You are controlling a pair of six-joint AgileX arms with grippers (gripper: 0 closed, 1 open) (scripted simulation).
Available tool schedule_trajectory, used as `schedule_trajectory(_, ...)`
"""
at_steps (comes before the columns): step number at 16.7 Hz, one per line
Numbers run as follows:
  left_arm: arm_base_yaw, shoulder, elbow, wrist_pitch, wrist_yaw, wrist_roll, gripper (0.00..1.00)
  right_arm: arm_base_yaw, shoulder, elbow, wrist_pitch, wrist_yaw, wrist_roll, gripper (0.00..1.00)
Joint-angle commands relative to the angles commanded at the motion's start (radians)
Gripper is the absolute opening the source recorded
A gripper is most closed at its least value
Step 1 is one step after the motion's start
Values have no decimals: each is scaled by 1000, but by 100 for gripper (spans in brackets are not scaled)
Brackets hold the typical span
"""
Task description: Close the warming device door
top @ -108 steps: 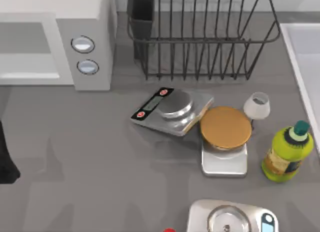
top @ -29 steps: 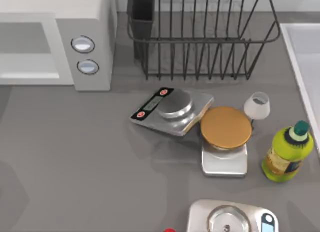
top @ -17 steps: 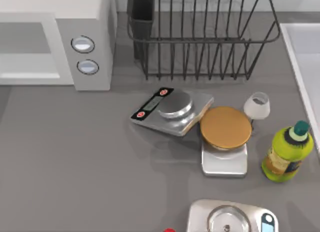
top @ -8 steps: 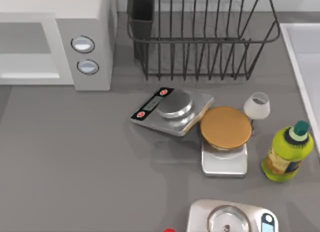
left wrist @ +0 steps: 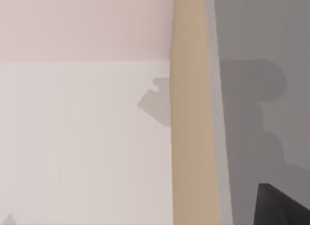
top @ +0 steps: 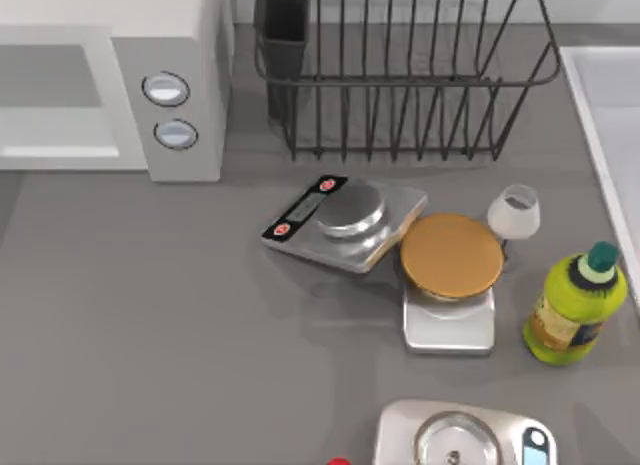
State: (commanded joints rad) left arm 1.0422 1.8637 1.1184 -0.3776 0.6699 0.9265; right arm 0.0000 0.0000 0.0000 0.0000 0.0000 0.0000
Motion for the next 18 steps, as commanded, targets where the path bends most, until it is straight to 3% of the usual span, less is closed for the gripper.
schedule_trajectory(9,-150,-285,-334,163,-74,-157,0,0,0,0,0,0,0,100)
schedule_trajectory(18,-182,-329,-388,201,-93,-193,0,0,0,0,0,0,0,100)
